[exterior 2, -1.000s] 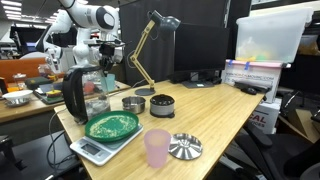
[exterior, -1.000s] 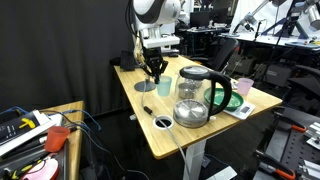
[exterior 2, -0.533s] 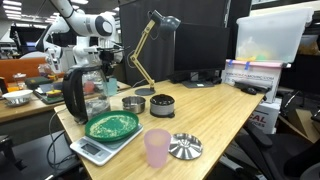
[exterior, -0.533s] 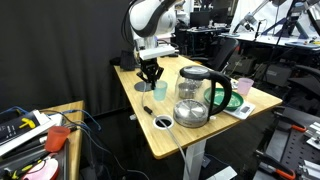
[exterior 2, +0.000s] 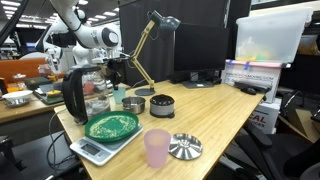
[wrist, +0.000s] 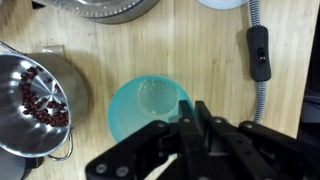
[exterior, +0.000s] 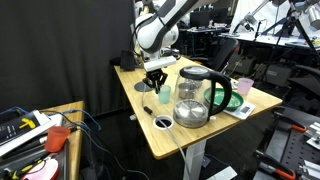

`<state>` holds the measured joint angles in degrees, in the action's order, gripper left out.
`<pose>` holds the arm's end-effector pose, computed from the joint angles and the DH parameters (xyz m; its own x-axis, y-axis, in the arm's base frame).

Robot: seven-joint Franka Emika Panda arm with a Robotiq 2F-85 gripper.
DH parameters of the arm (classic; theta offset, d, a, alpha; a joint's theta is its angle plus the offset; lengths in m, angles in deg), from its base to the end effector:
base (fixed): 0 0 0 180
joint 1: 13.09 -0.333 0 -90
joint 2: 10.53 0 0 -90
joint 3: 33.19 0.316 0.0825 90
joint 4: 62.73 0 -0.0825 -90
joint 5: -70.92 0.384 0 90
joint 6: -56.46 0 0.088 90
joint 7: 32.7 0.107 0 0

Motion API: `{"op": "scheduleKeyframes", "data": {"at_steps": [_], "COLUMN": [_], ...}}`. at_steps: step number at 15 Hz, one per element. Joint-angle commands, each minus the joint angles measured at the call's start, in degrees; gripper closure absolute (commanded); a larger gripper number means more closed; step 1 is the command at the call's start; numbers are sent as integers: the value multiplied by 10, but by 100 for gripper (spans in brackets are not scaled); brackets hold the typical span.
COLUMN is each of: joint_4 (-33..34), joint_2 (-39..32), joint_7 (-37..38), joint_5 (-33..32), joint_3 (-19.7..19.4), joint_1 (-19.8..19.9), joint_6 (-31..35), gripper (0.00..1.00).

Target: Move the cup to the left

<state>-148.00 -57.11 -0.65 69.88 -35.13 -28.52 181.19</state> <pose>0.6814 0.1665 0.1787 0.9496 -0.3019 -0.0848 -0.2935 -0.9509 0.0981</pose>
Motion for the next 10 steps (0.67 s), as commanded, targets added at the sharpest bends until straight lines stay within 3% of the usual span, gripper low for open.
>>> {"op": "scheduleKeyframes", "data": {"at_steps": [1,6,7,10], "joint_4": [21,15,41,29], "joint_2": [-5,74,33,74], "joint_7": [17,9,15,15], "joint_5": [10,55,33,46], "joint_3": [-2,15,2,7], "joint_1": [2,29,15,24], "joint_6": [-10,-28,-12,-35], "gripper": [57,22,41,22]}}
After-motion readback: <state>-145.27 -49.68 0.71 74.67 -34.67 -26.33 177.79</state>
